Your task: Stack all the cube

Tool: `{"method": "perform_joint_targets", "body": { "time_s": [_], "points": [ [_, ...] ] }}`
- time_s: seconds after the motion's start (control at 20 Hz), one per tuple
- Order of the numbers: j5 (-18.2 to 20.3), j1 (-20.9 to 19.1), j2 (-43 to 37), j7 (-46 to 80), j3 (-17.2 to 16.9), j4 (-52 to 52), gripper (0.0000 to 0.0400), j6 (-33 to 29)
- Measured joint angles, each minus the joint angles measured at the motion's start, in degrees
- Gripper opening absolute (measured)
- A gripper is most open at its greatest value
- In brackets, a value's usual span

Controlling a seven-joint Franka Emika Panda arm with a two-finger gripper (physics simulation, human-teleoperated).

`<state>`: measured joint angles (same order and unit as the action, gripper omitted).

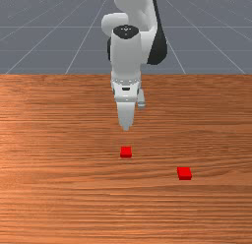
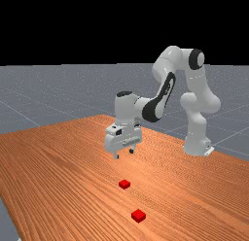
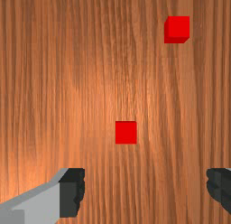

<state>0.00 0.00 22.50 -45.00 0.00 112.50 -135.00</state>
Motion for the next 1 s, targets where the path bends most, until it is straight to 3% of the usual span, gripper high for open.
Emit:
{"method": "perform_joint_targets", "body": {
  "time_s": [0.05,0.15,0.25,0.3,0.35,0.4,0.5,0.65,0.7,0.75,0.8,0.9,1.0],
  "points": [
    [0.0,0.0,0.0,0.0,0.0,0.0,0.0249,0.0],
    [0.3,0.2,-0.3,1.7,-0.3,0.3,0.0344,0.2],
    [0.4,0.2,-0.5,2.4,-0.4,0.4,0.0379,0.2],
    [0.9,0.7,-5.5,11.1,-2.1,5.6,0.0232,2.5],
    [1.6,0.7,-9.7,20.1,-3.7,8.0,0.0142,4.8],
    [2.4,0.5,-12.4,29.6,-5.1,9.2,0.0087,6.3],
    [4.5,0.6,-14.6,49.7,-7.0,10.4,0.0033,7.7],
    [7.7,1.3,-15.5,73.9,-8.4,11.2,0.0007,8.1],
    [8.2,1.3,-15.5,77.0,-8.6,11.3,0.0161,8.0],
    [8.7,1.4,-15.2,78.9,-8.7,11.2,0.0255,7.7],
    [9.1,1.4,-14.4,80.1,-8.7,10.8,0.0312,7.4],
    [9.7,1.4,-10.9,81.1,-8.6,8.7,0.0368,7.1],
    [10.2,1.4,-7.4,81.5,-8.3,6.2,0.0388,6.7]
  ]
}}
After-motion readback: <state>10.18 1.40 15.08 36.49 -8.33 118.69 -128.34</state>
